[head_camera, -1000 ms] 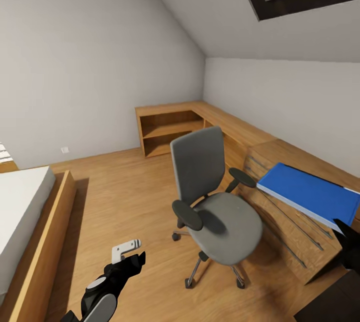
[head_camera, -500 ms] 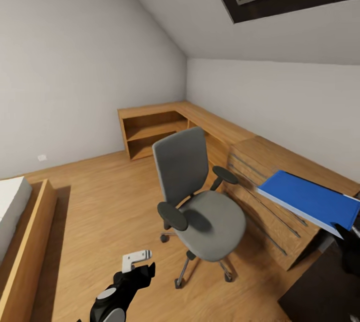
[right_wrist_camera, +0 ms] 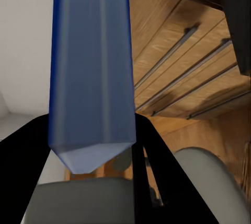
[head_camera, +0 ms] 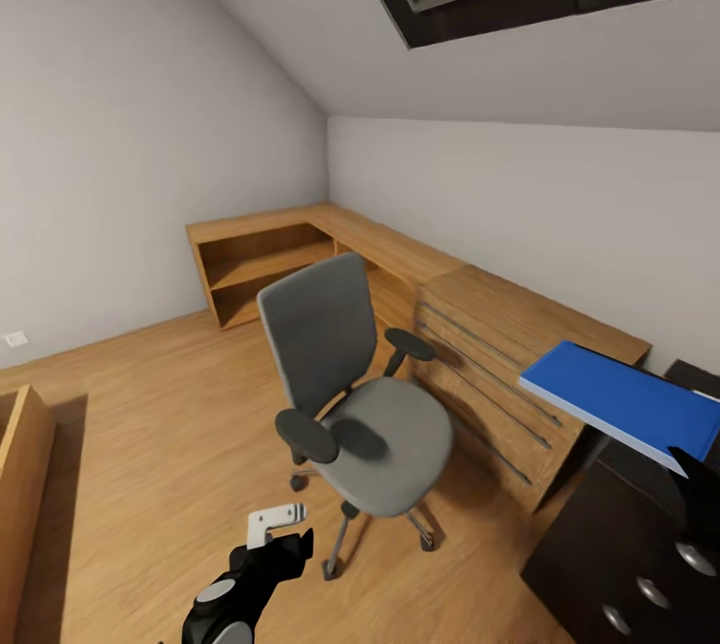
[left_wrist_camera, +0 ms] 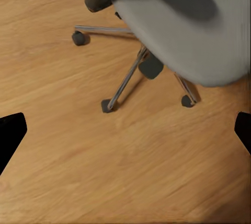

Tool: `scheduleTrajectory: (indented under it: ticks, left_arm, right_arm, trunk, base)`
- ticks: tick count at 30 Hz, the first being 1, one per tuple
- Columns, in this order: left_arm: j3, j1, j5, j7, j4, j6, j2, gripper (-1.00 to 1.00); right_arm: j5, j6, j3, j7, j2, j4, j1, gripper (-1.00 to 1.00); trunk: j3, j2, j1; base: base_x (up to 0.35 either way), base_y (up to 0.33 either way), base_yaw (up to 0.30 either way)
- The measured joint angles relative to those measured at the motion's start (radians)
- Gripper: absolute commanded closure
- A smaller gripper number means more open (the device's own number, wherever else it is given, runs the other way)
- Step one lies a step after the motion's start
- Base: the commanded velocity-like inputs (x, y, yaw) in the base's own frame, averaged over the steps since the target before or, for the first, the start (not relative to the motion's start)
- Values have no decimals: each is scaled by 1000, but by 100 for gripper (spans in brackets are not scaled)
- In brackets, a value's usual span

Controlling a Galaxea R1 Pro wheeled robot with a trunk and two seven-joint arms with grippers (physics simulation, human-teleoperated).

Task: In the bedroom, organize the workspace by keeping the computer under the desk, ensuring the monitor is on the desk, placing the keyboard on the desk next to the monitor, placing the mouse on the desk next to the keyboard, moving the folder from the swivel chair onto the desk next to the mouse, stacking the notebook on top of the folder with the pen on top of the notebook, and positioning the swivel chair next to the desk.

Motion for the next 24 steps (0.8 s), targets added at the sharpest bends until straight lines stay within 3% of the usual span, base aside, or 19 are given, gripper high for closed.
scheduleTrajectory:
  ticks: [7, 24]
  left_arm:
    - [-11, 0, 0, 0, -1, 0, -1, -100]
    - [-11, 0, 0, 0, -2, 0, 0, -100]
  right_arm:
    - [-4, -3, -2, 4, 0, 4, 0, 100]
    - [-18, 4, -3, 8, -2, 18, 0, 100]
  trunk:
    - [0, 0, 0]
    - [0, 0, 0]
  base:
    - [0, 0, -233]
    - [0, 0, -15]
